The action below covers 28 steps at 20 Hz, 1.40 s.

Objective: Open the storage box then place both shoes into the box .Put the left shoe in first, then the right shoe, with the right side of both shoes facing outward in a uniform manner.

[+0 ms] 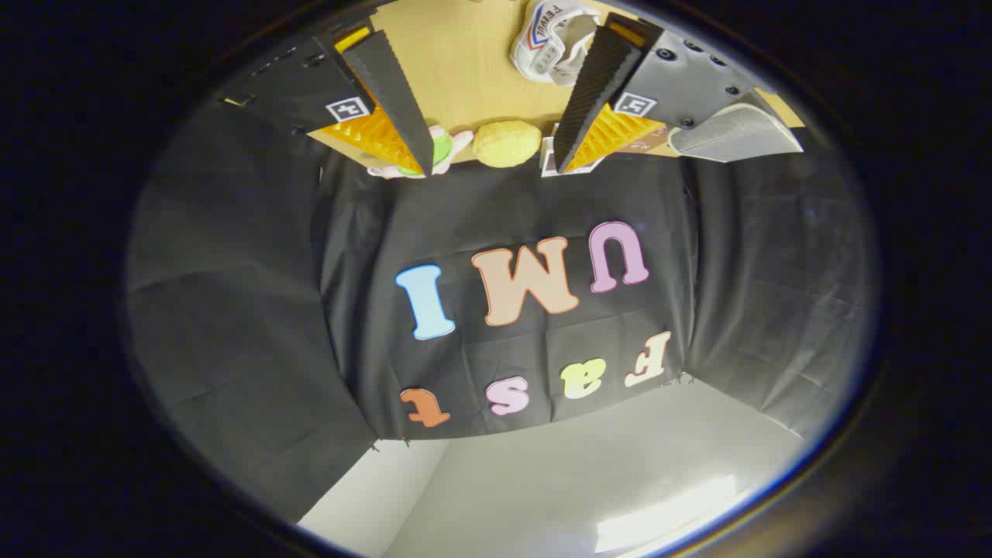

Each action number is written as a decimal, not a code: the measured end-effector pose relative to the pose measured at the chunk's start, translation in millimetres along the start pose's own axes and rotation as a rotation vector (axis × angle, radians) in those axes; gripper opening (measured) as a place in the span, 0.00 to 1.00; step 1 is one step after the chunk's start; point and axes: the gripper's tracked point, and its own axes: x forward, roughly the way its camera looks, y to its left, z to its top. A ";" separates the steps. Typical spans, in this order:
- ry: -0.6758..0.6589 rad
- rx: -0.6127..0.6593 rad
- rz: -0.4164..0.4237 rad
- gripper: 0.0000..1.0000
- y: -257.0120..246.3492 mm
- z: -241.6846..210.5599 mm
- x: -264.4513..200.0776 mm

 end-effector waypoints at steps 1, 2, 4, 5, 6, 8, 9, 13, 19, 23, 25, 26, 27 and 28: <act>0.000 -0.002 0.001 0.98 0.6 0.0 -0.4; 0.001 -0.004 0.004 0.98 1.4 -0.4 -0.5; 0.006 -0.005 0.006 0.98 2.9 -2.2 -0.5; 0.007 -0.005 0.007 0.98 3.0 -2.8 -0.7; 0.007 -0.007 0.008 0.98 3.2 -3.2 -0.1; 0.007 -0.011 0.004 0.98 2.2 -3.3 -0.1; 0.007 -0.011 0.003 0.98 2.3 -3.8 -0.8; 0.003 -0.014 -0.002 0.98 1.8 -2.2 0.0; 0.014 -0.015 -0.004 0.98 4.7 -8.3 -0.6; 0.026 0.033 0.007 0.98 14.0 -10.1 -4.1; 0.033 0.101 0.040 0.98 29.4 -9.2 -6.7; 0.038 0.141 0.064 0.98 39.7 -9.4 -8.6; 0.042 0.185 0.088 0.98 50.2 -9.4 -10.3; 0.052 0.231 0.112 0.98 62.2 -10.2 -12.3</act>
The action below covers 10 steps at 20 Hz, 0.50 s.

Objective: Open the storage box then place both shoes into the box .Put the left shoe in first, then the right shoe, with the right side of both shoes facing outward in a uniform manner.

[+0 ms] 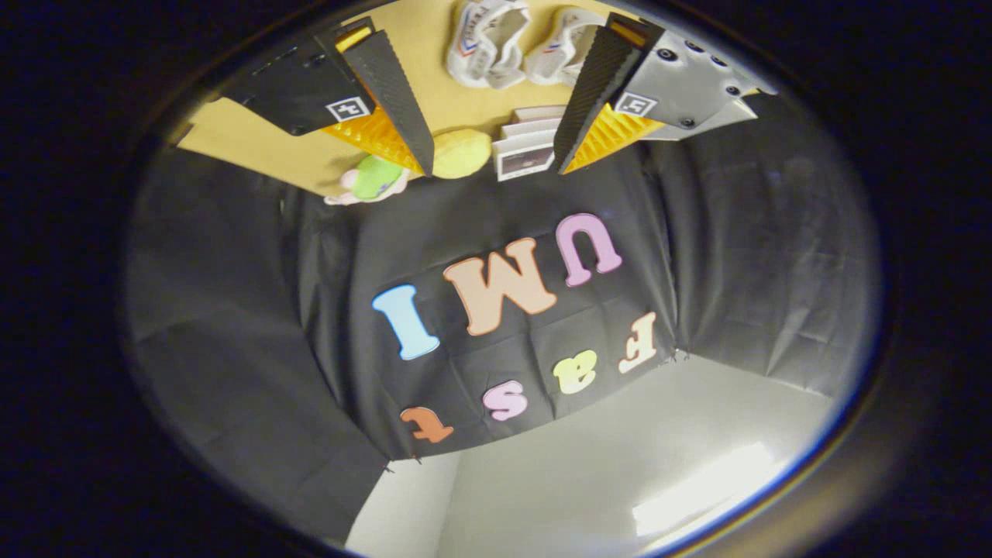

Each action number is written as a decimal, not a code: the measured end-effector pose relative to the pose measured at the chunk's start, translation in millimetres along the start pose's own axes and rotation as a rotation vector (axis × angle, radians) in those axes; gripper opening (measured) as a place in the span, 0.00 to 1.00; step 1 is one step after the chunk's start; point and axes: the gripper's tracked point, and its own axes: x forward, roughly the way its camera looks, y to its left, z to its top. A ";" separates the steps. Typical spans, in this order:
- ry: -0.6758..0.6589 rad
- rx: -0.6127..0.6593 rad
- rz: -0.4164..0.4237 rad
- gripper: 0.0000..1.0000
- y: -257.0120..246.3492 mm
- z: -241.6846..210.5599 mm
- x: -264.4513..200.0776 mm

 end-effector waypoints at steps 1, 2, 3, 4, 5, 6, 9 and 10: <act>0.018 0.049 0.021 0.98 11.2 -7.3 0.0; 0.045 0.107 0.044 0.98 23.7 -15.6 0.6; 0.081 0.174 0.070 0.98 37.4 -26.7 1.3; 0.122 0.240 0.093 0.98 51.1 -38.9 2.5; 0.166 0.306 0.120 0.98 63.8 -52.4 3.3; 0.211 0.372 0.146 0.98 77.4 -65.8 5.4; 0.344 0.519 0.202 0.99 118.8 -105.0 -0.3; 0.383 0.546 0.214 0.99 130.7 -118.1 -2.4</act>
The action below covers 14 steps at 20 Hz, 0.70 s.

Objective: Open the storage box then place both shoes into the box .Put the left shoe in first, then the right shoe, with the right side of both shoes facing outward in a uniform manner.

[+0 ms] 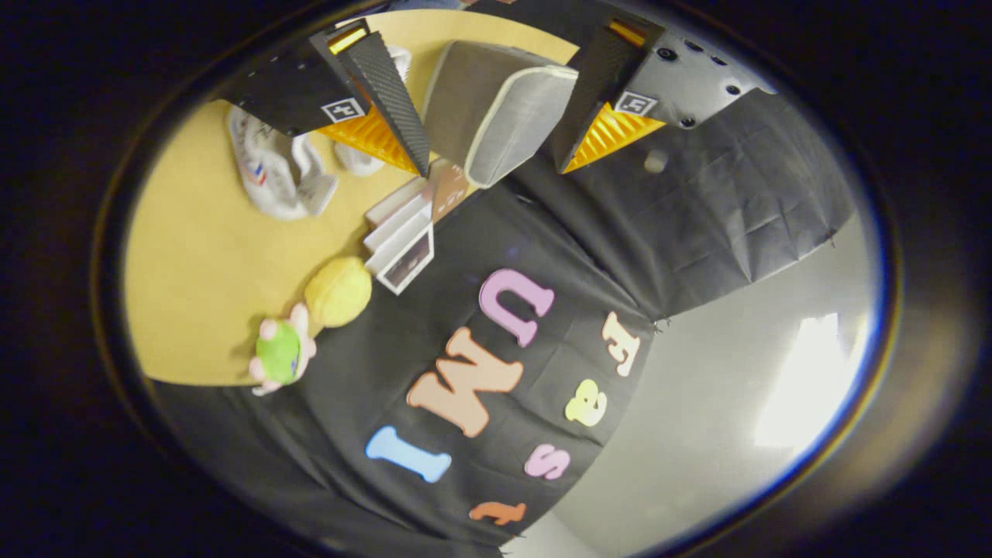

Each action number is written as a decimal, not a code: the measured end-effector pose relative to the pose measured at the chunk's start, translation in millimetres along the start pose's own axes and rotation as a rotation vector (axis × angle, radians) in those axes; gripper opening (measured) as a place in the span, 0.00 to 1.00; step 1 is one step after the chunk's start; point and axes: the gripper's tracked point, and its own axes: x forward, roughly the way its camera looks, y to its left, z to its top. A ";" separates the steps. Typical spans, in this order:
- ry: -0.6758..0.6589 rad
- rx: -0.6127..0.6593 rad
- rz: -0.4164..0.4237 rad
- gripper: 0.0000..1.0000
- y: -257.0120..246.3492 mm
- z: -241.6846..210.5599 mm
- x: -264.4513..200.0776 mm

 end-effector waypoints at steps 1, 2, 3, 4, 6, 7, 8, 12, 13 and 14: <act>0.033 0.023 -0.001 0.99 1.4 -15.6 4.7; 0.064 0.050 -0.008 0.99 0.9 -29.4 9.7; 0.086 0.084 -0.010 1.00 1.6 -41.2 13.9; 0.109 0.120 -0.011 1.00 3.5 -52.8 16.6; 0.147 0.174 -0.013 1.00 8.9 -72.9 21.3; 0.163 0.191 -0.018 1.00 9.0 -82.3 23.2; 0.174 0.205 -0.025 1.00 8.1 -89.3 26.1; 0.209 0.245 -0.056 1.00 1.9 -112.9 38.8; 0.226 0.265 -0.059 1.00 1.3 -119.5 43.1; 0.248 0.287 -0.058 1.00 1.2 -128.5 47.7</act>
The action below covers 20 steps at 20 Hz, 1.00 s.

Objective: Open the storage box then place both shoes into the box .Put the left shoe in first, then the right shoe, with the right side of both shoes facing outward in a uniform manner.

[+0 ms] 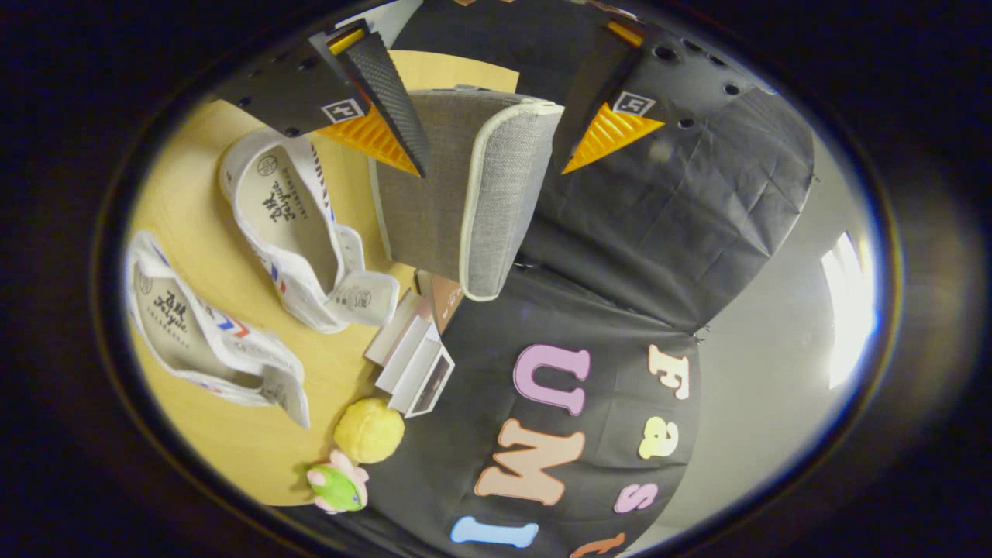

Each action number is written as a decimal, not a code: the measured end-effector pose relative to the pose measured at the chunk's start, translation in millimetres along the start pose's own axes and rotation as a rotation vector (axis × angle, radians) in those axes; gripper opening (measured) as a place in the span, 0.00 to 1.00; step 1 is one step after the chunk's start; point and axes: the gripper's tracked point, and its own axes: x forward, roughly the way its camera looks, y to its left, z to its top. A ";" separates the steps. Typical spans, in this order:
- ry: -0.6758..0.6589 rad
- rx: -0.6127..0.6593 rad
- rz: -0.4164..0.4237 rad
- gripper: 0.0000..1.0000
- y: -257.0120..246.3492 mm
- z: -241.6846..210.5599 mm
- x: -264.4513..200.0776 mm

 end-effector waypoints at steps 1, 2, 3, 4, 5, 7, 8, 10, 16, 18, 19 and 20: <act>0.025 0.024 0.006 1.00 -1.4 -6.6 8.8; 0.050 0.054 0.024 1.00 0.8 -12.7 14.2; 0.069 0.089 0.044 1.00 2.6 -15.5 21.3; 0.080 0.122 0.066 0.99 6.1 -17.0 27.1; 0.081 0.145 0.085 0.98 9.7 -18.5 29.0; 0.057 0.157 0.099 0.97 10.7 -10.1 31.7; 0.041 0.158 0.096 0.96 10.0 -5.7 35.4; 0.053 0.153 0.093 0.86 11.6 -6.6 38.5; 0.015 0.161 0.068 0.15 29.1 8.3 40.0; 0.027 0.061 0.062 0.14 44.5 7.1 38.3; 0.020 -0.004 0.058 0.14 54.2 9.2 37.8; 0.016 -0.061 0.060 0.13 68.8 10.3 35.5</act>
